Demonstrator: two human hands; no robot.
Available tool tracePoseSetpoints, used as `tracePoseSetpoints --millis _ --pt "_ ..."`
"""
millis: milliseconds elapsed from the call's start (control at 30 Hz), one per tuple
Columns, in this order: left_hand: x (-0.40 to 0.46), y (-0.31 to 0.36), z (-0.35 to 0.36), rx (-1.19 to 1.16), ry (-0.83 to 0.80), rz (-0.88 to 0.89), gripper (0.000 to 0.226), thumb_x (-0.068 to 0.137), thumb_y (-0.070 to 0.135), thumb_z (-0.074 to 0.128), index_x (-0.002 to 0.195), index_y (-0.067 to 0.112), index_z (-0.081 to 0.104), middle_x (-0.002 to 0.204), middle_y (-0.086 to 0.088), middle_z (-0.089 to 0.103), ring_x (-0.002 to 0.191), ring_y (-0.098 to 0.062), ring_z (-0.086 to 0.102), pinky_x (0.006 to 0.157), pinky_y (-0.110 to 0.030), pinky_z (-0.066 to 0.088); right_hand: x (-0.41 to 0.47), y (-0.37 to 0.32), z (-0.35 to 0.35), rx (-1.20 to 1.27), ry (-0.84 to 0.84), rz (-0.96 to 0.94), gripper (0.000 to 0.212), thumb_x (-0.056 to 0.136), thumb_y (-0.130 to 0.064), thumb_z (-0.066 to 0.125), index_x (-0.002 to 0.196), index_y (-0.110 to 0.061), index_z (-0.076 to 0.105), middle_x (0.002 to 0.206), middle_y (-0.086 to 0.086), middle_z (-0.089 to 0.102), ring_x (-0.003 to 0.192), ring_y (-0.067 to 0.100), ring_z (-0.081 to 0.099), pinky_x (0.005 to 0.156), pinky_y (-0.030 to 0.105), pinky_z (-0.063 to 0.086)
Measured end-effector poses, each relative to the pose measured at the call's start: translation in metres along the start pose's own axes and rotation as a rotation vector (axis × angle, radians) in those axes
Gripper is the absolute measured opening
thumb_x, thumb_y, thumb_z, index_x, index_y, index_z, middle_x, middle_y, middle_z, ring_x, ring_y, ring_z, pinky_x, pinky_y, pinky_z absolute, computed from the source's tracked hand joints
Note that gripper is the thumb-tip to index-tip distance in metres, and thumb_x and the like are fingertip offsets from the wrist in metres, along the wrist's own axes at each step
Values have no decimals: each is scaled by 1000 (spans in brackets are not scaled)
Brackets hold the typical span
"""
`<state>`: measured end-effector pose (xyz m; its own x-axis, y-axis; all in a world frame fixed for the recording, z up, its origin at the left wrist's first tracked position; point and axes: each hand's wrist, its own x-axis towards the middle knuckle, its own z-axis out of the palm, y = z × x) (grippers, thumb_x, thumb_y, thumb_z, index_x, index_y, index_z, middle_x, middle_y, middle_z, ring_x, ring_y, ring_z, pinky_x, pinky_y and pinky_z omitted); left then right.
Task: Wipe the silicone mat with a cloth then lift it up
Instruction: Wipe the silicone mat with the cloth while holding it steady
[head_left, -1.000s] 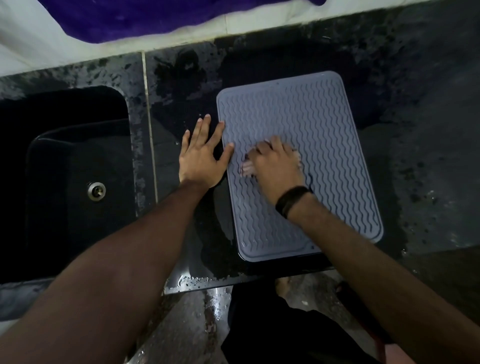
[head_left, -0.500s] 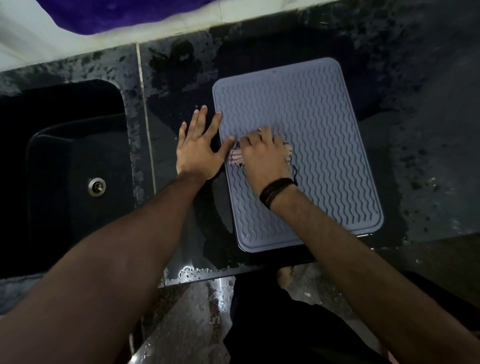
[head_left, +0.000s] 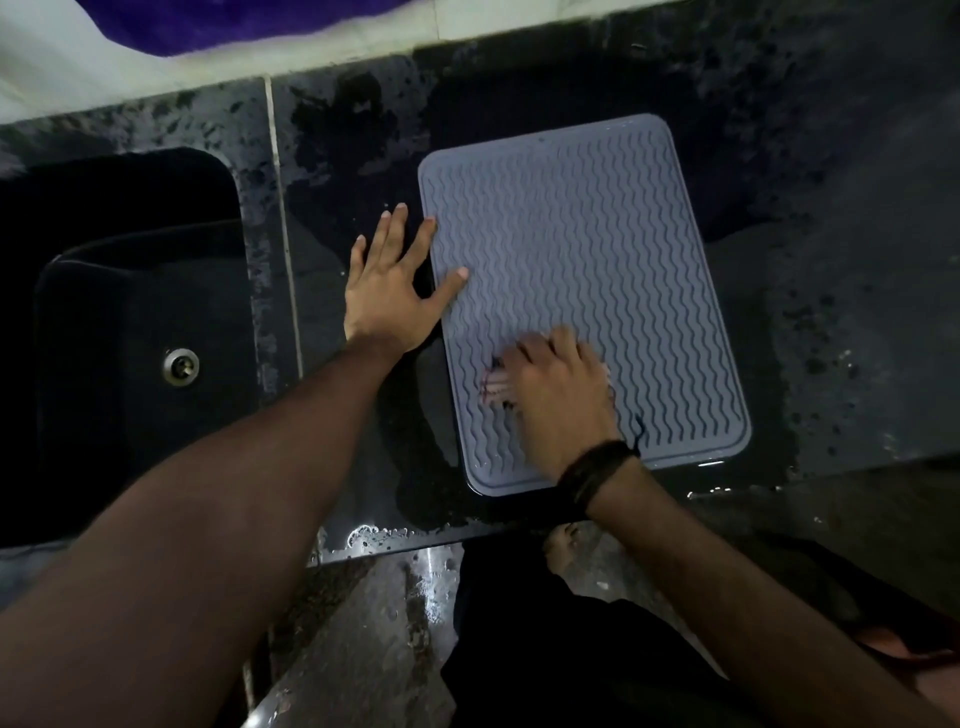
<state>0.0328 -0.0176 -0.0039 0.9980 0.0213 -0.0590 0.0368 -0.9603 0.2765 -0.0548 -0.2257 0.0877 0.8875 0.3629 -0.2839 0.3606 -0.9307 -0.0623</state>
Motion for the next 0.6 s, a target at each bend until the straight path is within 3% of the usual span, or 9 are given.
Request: tracePoseSetpoints --millis 100,200,400,500,600 --pt "0 0 0 23 3 5 84 93 80 30 162 32 23 172 -4 11 158 -19 5 128 -48 4 33 -4 -9 13 82 9 48 80 -22 67 127 -16 55 130 9 54 122 30 41 100 45 35" --pt "0 0 0 26 1 2 84 94 80 31 162 32 22 172 -4 10 158 -19 4 128 -48 4 52 -10 -7 -7 40 -3 46 86 -20 59 130 -12 52 132 11 52 125 32 39 100 45 33" --pt "0 0 0 17 4 -7 84 94 81 30 162 33 23 172 -3 10 158 -18 4 128 -47 3 4 -5 10 -27 -7 -42 51 78 -23 67 127 -15 55 135 10 50 125 32 39 101 48 36" --pt "1 1 0 9 9 -4 83 94 81 29 162 33 24 172 -3 10 158 -18 4 128 -46 3 -36 -1 14 -5 11 -45 44 82 -14 46 124 -15 59 132 9 55 116 30 45 96 45 40" --pt "0 0 1 3 11 2 84 93 82 29 162 33 24 172 -3 10 158 -18 4 128 -47 3 -58 3 11 28 -34 -38 51 80 -9 30 122 -15 59 128 7 57 112 31 48 93 43 40"
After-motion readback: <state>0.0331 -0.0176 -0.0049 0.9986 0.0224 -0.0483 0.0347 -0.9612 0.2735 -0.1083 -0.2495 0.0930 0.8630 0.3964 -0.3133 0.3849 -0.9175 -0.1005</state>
